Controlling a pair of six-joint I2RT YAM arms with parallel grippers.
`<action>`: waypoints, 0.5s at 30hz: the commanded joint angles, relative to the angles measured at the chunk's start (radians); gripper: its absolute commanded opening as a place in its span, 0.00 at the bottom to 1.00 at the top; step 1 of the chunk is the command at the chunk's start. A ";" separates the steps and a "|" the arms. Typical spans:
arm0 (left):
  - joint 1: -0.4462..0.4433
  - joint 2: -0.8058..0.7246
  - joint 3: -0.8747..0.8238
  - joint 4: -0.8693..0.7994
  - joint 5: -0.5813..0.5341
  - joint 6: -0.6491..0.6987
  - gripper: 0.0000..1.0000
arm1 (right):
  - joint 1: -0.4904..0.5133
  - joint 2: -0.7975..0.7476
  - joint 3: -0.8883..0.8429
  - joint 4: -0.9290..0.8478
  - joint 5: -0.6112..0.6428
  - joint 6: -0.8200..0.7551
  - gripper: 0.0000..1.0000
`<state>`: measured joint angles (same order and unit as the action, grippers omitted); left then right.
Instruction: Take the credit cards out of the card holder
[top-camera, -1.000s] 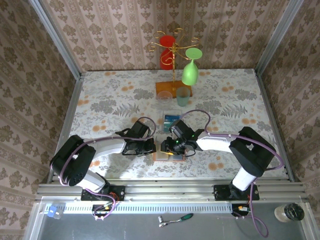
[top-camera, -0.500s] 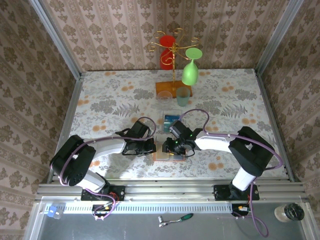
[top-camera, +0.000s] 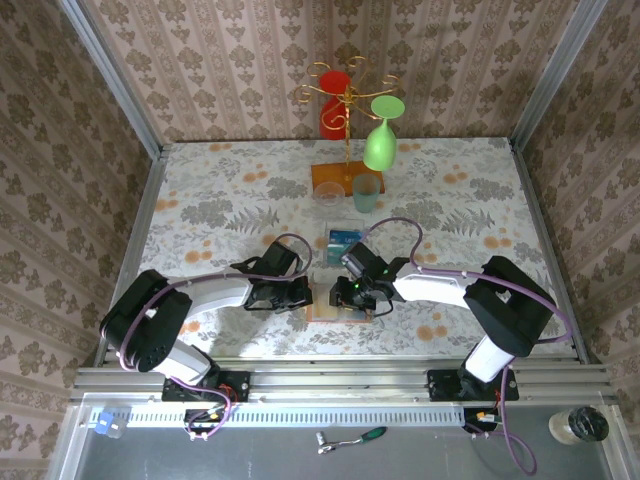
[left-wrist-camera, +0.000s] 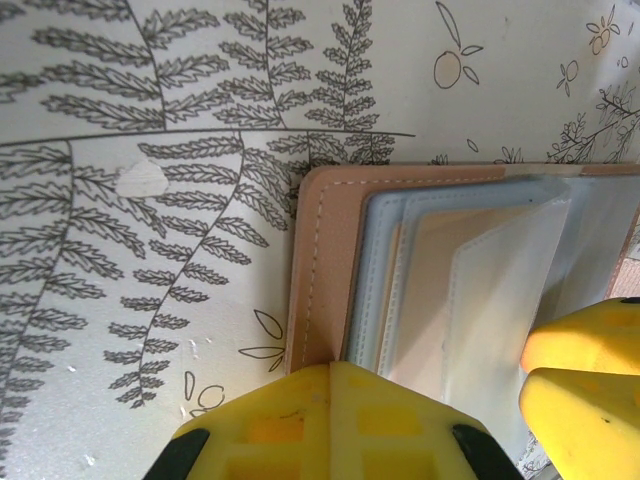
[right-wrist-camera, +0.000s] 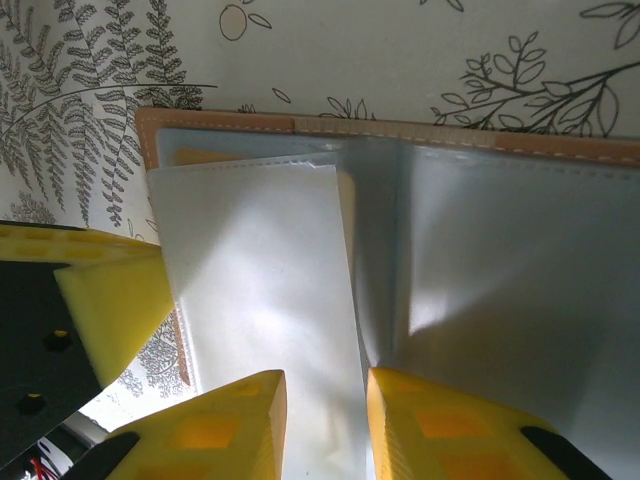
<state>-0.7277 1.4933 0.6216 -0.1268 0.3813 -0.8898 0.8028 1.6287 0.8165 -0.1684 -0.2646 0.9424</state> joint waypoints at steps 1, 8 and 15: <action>0.001 0.016 0.003 -0.031 -0.002 0.005 0.01 | -0.001 -0.008 -0.023 0.004 0.020 -0.004 0.27; 0.002 -0.034 0.012 -0.025 0.000 -0.004 0.03 | -0.003 -0.002 -0.044 0.033 0.015 0.005 0.27; -0.001 -0.071 0.007 0.007 0.012 -0.027 0.17 | -0.006 0.003 -0.046 0.041 0.007 0.004 0.26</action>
<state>-0.7261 1.4464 0.6224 -0.1257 0.3813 -0.8993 0.8021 1.6287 0.7841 -0.1291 -0.2653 0.9432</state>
